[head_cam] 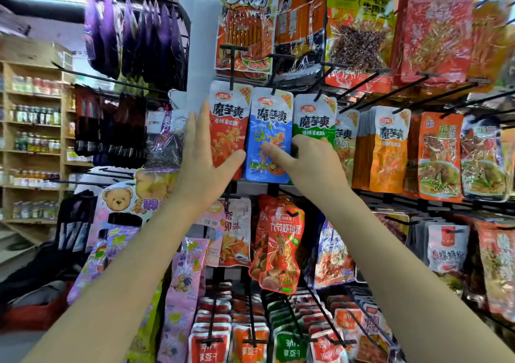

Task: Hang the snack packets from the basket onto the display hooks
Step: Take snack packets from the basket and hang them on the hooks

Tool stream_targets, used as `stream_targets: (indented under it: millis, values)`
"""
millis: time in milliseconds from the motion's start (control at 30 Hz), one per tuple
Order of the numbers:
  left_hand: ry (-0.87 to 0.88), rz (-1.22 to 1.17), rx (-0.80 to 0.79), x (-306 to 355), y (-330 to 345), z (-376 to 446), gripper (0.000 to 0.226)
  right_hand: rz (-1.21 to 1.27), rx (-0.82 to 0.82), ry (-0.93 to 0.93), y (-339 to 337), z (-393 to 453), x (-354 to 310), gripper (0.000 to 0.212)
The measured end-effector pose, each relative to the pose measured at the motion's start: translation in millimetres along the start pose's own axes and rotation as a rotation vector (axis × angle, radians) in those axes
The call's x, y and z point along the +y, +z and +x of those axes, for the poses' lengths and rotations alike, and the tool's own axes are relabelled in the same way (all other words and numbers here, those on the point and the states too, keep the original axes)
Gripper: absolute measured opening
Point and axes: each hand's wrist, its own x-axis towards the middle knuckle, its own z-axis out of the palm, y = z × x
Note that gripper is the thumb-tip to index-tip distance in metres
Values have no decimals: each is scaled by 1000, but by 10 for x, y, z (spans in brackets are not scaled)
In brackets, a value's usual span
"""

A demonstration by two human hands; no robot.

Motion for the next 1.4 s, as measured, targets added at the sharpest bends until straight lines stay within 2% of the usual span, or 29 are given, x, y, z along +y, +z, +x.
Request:
stream_targets:
  millis: [200,300,400,467,600,867,967,1100,1233,1400]
  values:
    - [-48,-80,-92,-27,38,8,93,62,-9,8,22,-20,-11,57]
    - [-13,116,15,17,-17,-11,89,116,21,22,6,-18,18,61]
    - [255,251,219,141,-72,-124,58,232,59,60,-43,-53,95,58]
    - [325,267,208,217,7,-144,37,266,59,75,-58,-58,102,56]
    - [147,315,90,324,159,-60,38,284,-5,96,-48,-26,75,49]
    - [26,342,-44,339,227,-94,39,245,-75,99,-39,-79,16,57]
    - [15,293,-33,326,220,-104,36,249,-73,92,-34,-98,0,54]
    - [7,285,-6,354,214,-144,38,217,-29,39,-1,-120,-39,37]
    - [-28,220,16,426,191,-197,32,144,-14,29,42,-146,-45,39]
    - [-131,237,-125,413,170,-160,57,219,-28,71,40,-184,-53,41]
